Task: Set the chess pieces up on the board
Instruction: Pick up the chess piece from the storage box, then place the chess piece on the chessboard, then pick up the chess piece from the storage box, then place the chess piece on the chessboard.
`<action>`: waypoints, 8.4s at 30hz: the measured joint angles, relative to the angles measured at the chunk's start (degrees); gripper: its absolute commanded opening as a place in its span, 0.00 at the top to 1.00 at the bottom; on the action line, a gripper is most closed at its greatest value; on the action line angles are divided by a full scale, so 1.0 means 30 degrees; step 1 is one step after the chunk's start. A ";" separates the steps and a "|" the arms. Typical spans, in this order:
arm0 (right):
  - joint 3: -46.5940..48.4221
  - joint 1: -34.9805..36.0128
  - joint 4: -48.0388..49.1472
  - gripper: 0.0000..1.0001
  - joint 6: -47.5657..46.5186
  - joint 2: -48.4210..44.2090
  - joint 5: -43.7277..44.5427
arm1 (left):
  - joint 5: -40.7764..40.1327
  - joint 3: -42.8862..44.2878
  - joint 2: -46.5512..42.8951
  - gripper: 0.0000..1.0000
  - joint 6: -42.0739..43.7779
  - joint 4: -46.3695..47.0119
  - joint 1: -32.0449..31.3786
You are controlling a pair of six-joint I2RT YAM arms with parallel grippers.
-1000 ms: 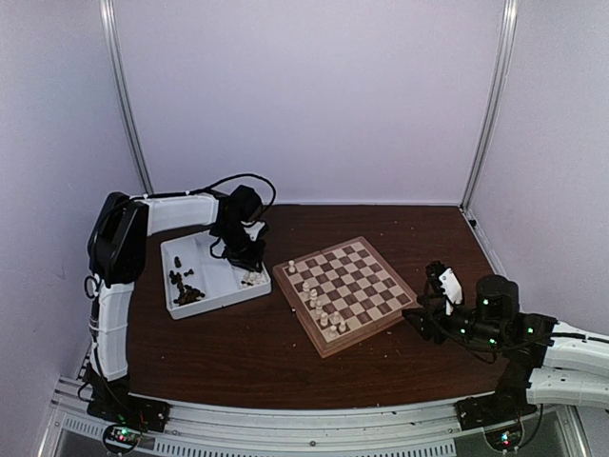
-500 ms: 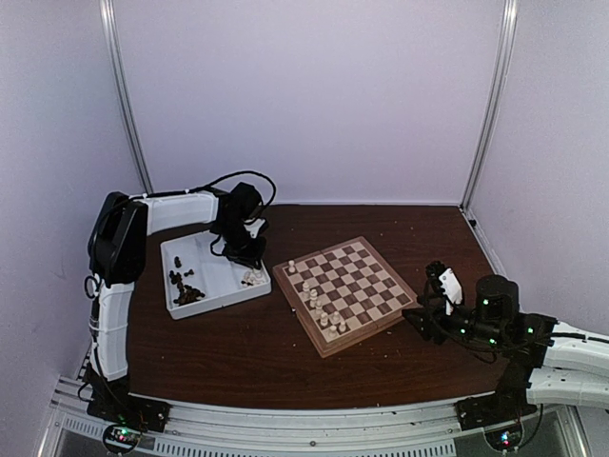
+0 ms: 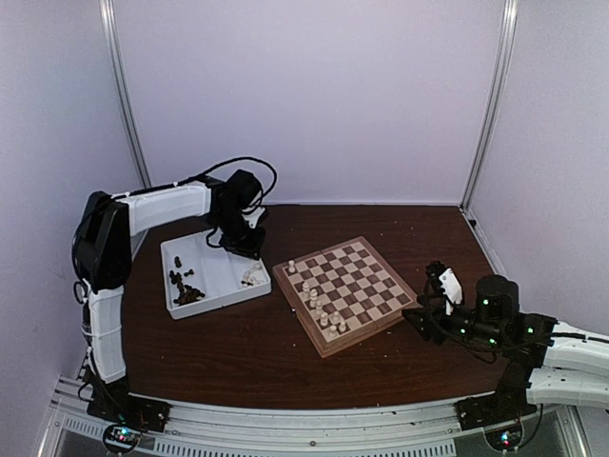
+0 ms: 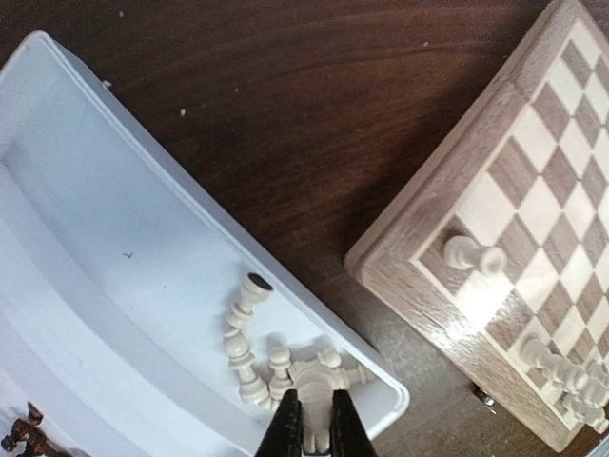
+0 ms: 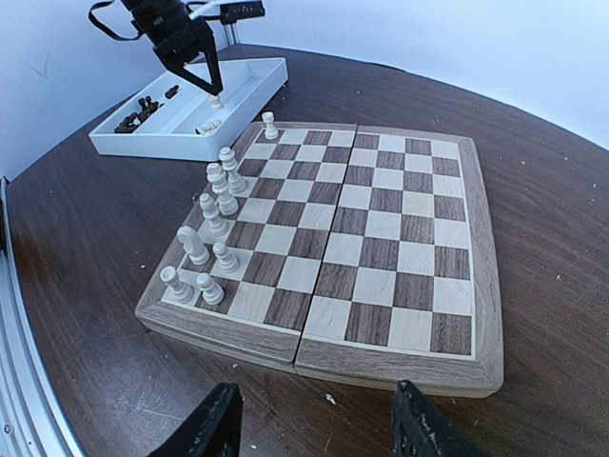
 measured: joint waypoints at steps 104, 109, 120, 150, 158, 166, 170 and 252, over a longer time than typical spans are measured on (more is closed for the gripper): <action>-0.0211 0.0000 0.0000 0.45 0.0000 -0.0342 -0.0007 | -0.0226 -0.0051 0.1158 0.81 -0.3315 0.4364 -0.3534; -0.0211 0.0000 0.0007 0.45 0.0000 -0.0342 -0.0007 | -0.0219 0.0095 0.1158 0.77 -0.3300 0.4342 -0.3534; -0.0226 0.0000 0.0000 0.45 0.0000 -0.0335 -0.0007 | -0.0233 0.0321 0.1107 0.77 -0.3300 0.3854 -0.3789; -0.0291 0.0000 0.0007 0.44 0.0000 -0.0816 0.0000 | -0.0678 -0.4932 -0.4583 0.81 0.2958 0.2178 0.0095; -0.0291 0.0000 0.0000 0.44 0.0000 -0.0699 -0.0007 | -0.1020 -0.3417 -0.2455 0.76 0.5115 0.1501 0.0131; -0.0291 0.0000 0.0000 0.44 0.0000 -0.0707 -0.0007 | -0.1188 -0.3089 -0.1035 0.68 0.6579 0.1770 0.0131; -0.0291 0.0000 0.0007 0.44 0.0000 -0.0670 -0.0007 | -0.1195 -0.2565 -0.0357 0.63 0.7074 0.2178 0.0131; 0.7905 0.2674 0.7264 0.48 -0.0364 0.9508 0.0612 | 0.4036 -0.9821 -0.5945 0.85 -2.0997 2.3758 -0.7570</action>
